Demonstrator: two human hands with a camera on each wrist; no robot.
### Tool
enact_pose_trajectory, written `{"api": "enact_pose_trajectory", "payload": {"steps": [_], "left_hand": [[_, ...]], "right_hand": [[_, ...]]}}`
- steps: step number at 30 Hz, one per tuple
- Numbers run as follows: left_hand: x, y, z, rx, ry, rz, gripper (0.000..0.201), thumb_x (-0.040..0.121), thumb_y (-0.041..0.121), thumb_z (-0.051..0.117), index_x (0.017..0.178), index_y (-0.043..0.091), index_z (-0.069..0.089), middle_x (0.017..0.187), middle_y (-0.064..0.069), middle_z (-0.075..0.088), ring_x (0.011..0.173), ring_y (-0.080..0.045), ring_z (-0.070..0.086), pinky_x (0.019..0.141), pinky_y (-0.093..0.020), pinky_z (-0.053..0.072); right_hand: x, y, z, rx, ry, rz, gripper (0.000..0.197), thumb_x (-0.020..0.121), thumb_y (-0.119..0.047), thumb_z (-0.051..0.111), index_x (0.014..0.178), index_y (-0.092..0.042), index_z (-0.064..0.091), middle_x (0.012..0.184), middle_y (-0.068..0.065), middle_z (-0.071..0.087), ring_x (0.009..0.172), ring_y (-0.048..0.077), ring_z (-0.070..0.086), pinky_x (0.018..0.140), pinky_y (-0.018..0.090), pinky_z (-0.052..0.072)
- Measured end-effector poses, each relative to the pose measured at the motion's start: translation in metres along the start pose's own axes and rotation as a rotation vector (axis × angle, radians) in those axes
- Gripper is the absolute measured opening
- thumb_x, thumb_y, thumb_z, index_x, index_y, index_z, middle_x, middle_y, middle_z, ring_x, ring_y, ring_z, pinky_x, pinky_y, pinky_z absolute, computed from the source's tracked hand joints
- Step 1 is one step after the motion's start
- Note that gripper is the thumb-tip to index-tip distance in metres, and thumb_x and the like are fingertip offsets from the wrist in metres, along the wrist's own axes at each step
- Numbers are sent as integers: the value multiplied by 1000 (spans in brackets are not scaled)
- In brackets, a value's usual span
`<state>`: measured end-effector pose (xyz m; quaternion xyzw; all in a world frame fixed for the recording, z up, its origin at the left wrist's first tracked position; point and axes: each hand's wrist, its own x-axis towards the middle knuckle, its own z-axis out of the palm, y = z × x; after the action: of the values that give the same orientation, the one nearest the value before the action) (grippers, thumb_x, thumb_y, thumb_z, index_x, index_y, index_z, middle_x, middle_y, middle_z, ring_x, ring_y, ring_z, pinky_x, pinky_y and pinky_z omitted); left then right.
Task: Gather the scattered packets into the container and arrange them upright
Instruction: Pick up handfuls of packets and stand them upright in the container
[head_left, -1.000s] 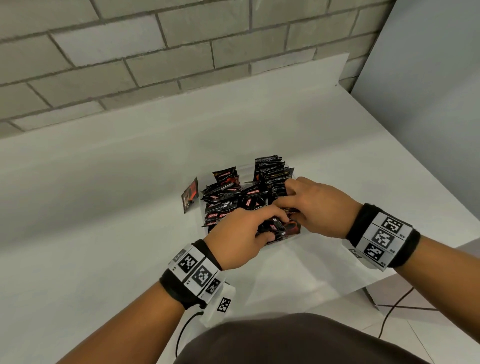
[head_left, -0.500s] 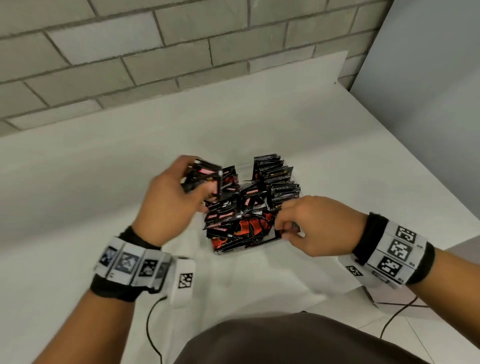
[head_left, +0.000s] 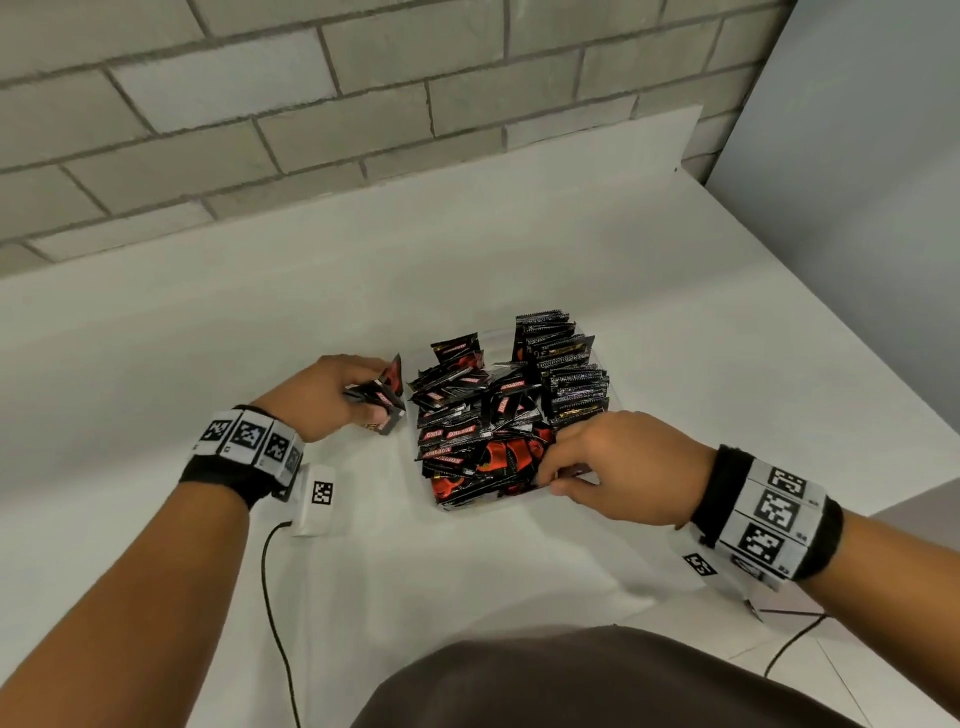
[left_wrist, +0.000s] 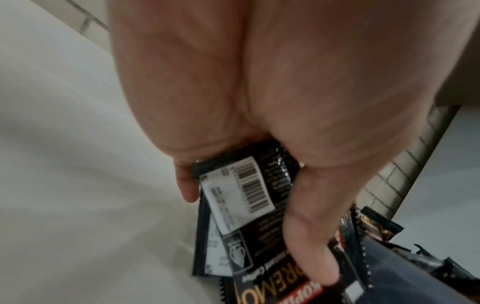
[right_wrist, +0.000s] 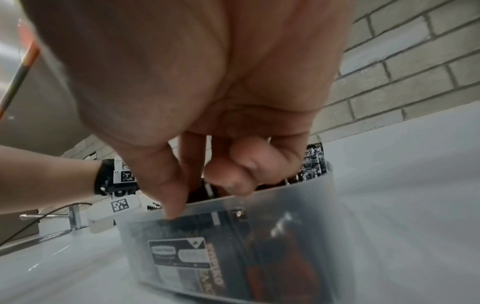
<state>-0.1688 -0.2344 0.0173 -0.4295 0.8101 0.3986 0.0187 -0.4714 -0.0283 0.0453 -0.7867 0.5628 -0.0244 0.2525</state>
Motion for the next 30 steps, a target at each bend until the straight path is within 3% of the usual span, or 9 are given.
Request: {"api": "enact_pose_trajectory", "payload": {"steps": [3, 6, 9, 10, 12, 16, 20, 26, 30], "left_hand": [[0, -1, 2, -35, 56, -26, 22, 83, 14, 84, 92, 33, 78, 115, 8, 67, 108, -17, 65, 104, -42, 48], [-12, -2, -7, -54, 167, -74, 17, 85, 17, 83, 95, 28, 75, 104, 7, 70, 99, -16, 68, 87, -28, 48], [-32, 8, -15, -232, 313, -69, 20, 87, 13, 81, 95, 29, 72, 86, 12, 77, 80, -3, 72, 74, -22, 53], [-38, 15, -17, -309, 353, -41, 24, 87, 9, 79, 99, 28, 71, 86, 14, 78, 77, -1, 72, 71, -18, 55], [-46, 33, -16, -477, 390, 48, 39, 87, 0, 77, 113, 25, 63, 97, 4, 78, 79, -11, 74, 67, -26, 61], [-55, 79, 0, -684, 329, 85, 65, 88, -3, 73, 138, 31, 47, 113, -5, 73, 90, -26, 76, 64, -47, 64], [-52, 117, 27, -673, 209, 76, 37, 93, 6, 72, 125, 17, 59, 119, -6, 68, 89, -30, 77, 57, -49, 63], [-46, 138, 57, -917, 57, -38, 35, 93, 8, 72, 126, 15, 63, 119, -6, 73, 97, -25, 77, 62, -46, 64], [-48, 141, 66, -1102, -17, -52, 35, 100, -2, 55, 129, 16, 64, 117, -13, 75, 101, -34, 75, 68, -47, 65]], "right_hand": [[0, 1, 2, 78, 52, 4, 14, 94, -35, 61, 104, -38, 70, 96, -20, 61, 81, -4, 53, 76, 27, 51], [0, 3, 3, 169, 64, 5, 9, 93, -30, 66, 100, -35, 70, 94, -19, 62, 84, -3, 56, 77, 29, 51], [-1, 4, -5, 219, 100, 8, 9, 92, -24, 68, 96, -32, 69, 90, -17, 65, 83, 3, 59, 75, 31, 51], [-2, 5, -10, 234, 119, 17, 9, 92, -23, 68, 95, -32, 68, 88, -17, 66, 81, 3, 60, 73, 31, 51], [-5, 7, -20, 311, 185, 41, 12, 91, -21, 70, 93, -33, 67, 82, -16, 68, 78, 5, 63, 71, 29, 51], [-6, 4, -40, 547, 382, 59, 11, 94, -13, 67, 98, -23, 64, 82, -9, 68, 71, 13, 64, 65, 28, 52], [-1, -9, -52, 754, 413, -28, 8, 97, -9, 62, 104, -13, 64, 96, 2, 62, 70, 22, 66, 52, 43, 60], [4, -11, -53, 632, 582, -220, 23, 84, 14, 64, 90, -5, 75, 102, 11, 63, 101, 28, 67, 84, 45, 58], [4, -4, -45, 540, 597, -200, 18, 84, 0, 63, 90, -8, 78, 103, 5, 68, 107, 24, 67, 88, 44, 56]]}}
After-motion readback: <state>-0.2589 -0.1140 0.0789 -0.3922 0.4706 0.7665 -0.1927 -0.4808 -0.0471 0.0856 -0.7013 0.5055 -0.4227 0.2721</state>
